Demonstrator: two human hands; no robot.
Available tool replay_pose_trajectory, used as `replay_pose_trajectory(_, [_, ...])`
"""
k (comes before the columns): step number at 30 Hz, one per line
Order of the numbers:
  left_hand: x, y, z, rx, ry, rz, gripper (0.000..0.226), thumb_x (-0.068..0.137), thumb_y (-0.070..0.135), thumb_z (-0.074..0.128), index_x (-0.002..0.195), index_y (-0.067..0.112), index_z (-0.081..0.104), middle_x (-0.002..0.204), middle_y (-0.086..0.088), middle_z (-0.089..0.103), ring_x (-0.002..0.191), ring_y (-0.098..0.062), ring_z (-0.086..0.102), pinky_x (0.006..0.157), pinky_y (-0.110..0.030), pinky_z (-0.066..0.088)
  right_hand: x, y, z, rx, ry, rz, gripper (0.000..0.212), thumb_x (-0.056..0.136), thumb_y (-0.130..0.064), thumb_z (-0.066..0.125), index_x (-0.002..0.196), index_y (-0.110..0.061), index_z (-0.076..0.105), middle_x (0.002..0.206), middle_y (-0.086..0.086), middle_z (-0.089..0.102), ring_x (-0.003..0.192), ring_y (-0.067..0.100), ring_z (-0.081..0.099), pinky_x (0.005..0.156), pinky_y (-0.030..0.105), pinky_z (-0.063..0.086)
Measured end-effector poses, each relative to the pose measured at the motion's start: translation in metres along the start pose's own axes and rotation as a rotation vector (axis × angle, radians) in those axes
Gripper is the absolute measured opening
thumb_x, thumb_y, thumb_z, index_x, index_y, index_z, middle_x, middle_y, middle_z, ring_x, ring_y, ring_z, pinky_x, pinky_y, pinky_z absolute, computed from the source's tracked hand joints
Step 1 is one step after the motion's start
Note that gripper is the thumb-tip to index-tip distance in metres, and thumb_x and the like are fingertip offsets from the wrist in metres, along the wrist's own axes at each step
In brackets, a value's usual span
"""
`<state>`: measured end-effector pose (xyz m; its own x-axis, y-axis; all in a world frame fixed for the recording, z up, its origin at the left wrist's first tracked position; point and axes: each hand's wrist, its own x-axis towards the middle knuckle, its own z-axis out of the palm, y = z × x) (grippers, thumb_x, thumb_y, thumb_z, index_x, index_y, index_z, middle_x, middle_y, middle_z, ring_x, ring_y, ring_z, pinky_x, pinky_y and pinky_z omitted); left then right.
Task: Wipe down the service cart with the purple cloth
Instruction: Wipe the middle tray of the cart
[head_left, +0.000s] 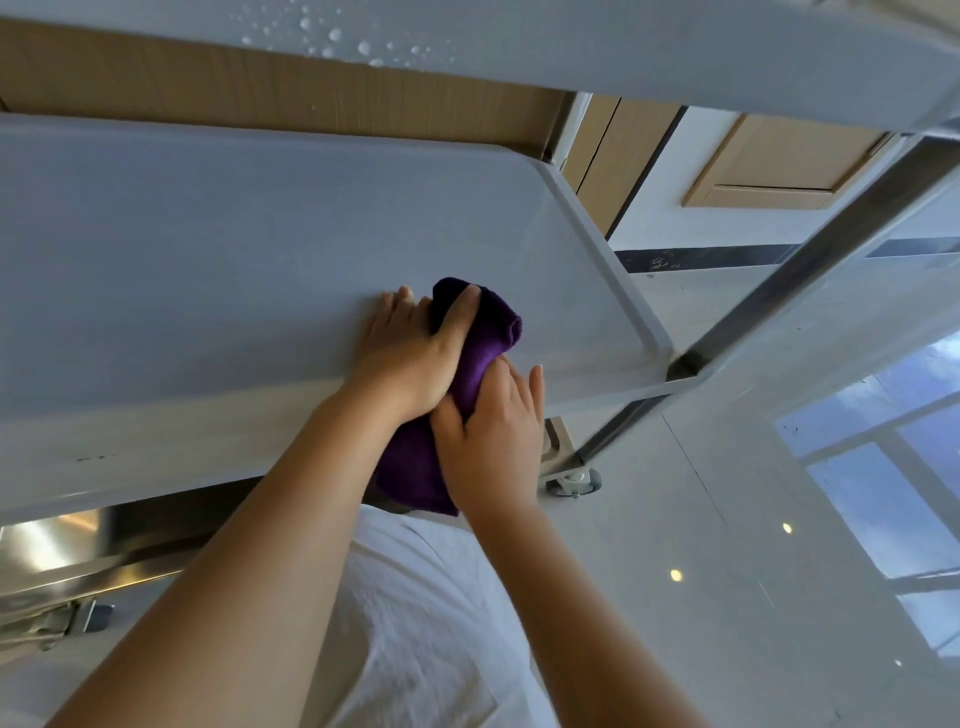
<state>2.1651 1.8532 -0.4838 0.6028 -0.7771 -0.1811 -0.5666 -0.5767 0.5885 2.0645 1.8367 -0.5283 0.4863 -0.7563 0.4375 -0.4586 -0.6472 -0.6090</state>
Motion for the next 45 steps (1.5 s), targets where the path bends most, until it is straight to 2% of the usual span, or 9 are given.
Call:
replay_pose_trajectory(7, [-0.007, -0.005, 0.010, 0.299, 0.001, -0.007, 0.091, 0.083, 0.073, 0.010, 0.150, 0.013, 0.003, 0.157, -0.008, -0.008, 0.144, -0.022, -0.011, 0.115, -0.036, -0.005, 0.022, 0.047, -0.030, 0.025, 0.102, 0.042, 0.026, 0.079, -0.033, 0.039, 0.074, -0.008, 0.047, 0.065, 0.002, 0.051, 0.072, 0.024, 0.053, 0.110, 0.040, 0.026])
replay_pose_trajectory(12, [-0.007, -0.008, 0.011, 0.376, 0.017, 0.013, 0.093, 0.082, 0.075, 0.013, 0.149, 0.013, -0.003, 0.156, -0.010, -0.012, 0.144, -0.023, -0.013, 0.114, -0.036, -0.007, 0.043, 0.076, -0.060, 0.061, 0.185, 0.110, 0.017, 0.079, -0.029, 0.044, 0.076, -0.013, 0.039, 0.068, -0.018, 0.033, 0.077, 0.019, 0.042, 0.090, 0.056, 0.043])
replay_pose_trajectory(17, [-0.009, -0.011, 0.009, 0.380, 0.043, 0.015, 0.090, 0.085, 0.072, 0.018, 0.149, 0.014, -0.002, 0.156, -0.011, -0.012, 0.144, -0.025, -0.012, 0.115, -0.037, -0.005, 0.047, 0.087, -0.066, 0.091, 0.198, 0.220, 0.014, 0.083, -0.018, 0.051, 0.077, -0.015, 0.039, 0.084, 0.000, 0.047, 0.090, 0.026, 0.048, 0.076, 0.028, 0.037])
replay_pose_trajectory(23, [-0.020, 0.016, 0.014, 0.436, 0.158, 0.189, 0.069, 0.096, 0.044, 0.033, 0.149, 0.011, 0.004, 0.157, -0.013, -0.007, 0.144, -0.030, -0.008, 0.115, -0.039, -0.004, 0.046, 0.067, -0.139, 0.451, 0.492, 0.461, 0.021, 0.080, -0.013, 0.054, 0.065, -0.021, 0.042, 0.060, -0.008, 0.041, 0.056, 0.004, 0.039, 0.054, 0.020, 0.036])
replay_pose_trajectory(28, [-0.015, 0.094, 0.047, 0.210, 0.050, 0.418, 0.062, 0.095, 0.042, 0.039, 0.145, 0.011, 0.020, 0.154, -0.006, 0.020, 0.141, -0.024, 0.017, 0.116, -0.039, 0.014, 0.060, 0.056, -0.192, 0.899, 0.606, 0.657, 0.006, 0.080, -0.013, 0.055, 0.075, -0.017, 0.057, 0.068, -0.003, 0.053, 0.063, 0.013, 0.052, 0.057, 0.027, 0.044])
replay_pose_trajectory(33, [0.000, 0.121, 0.077, 0.218, -0.098, 0.480, 0.060, 0.098, 0.042, 0.031, 0.147, 0.011, 0.014, 0.155, -0.006, 0.015, 0.142, -0.022, 0.013, 0.116, -0.039, 0.011, 0.076, 0.050, -0.214, 1.028, 0.851, 0.542, 0.010, 0.087, -0.020, 0.056, 0.096, -0.018, 0.056, 0.080, -0.005, 0.058, 0.070, 0.010, 0.058, 0.063, 0.026, 0.052])
replay_pose_trajectory(39, [-0.003, 0.115, 0.100, 0.454, -0.054, 0.441, 0.078, 0.093, 0.055, 0.024, 0.148, 0.008, -0.005, 0.157, -0.010, -0.008, 0.144, -0.025, -0.009, 0.114, -0.042, -0.010, 0.116, 0.045, -0.202, 1.241, 0.460, 0.265, 0.013, 0.097, -0.018, 0.039, 0.089, -0.012, 0.046, 0.075, -0.003, 0.045, 0.067, 0.006, 0.047, 0.063, 0.019, 0.043])
replay_pose_trajectory(41, [-0.003, 0.114, 0.100, 0.476, -0.067, 0.446, 0.082, 0.093, 0.057, 0.025, 0.147, 0.007, -0.011, 0.156, -0.011, -0.013, 0.143, -0.025, -0.013, 0.113, -0.041, -0.011, 0.122, 0.050, -0.194, 1.190, 0.448, 0.203, 0.011, 0.096, -0.018, 0.040, 0.104, -0.017, 0.049, 0.087, -0.003, 0.049, 0.077, 0.007, 0.049, 0.072, 0.019, 0.044])
replay_pose_trajectory(45, [-0.005, 0.114, 0.102, 0.518, -0.061, 0.449, 0.087, 0.092, 0.057, 0.029, 0.146, 0.007, -0.016, 0.155, -0.013, -0.017, 0.143, -0.027, -0.016, 0.117, -0.042, -0.008, 0.131, 0.056, -0.172, 0.673, 0.627, 0.184, 0.051, 0.094, -0.022, 0.046, 0.141, -0.016, 0.027, 0.124, -0.002, 0.051, 0.107, 0.010, 0.052, 0.088, 0.021, 0.046])
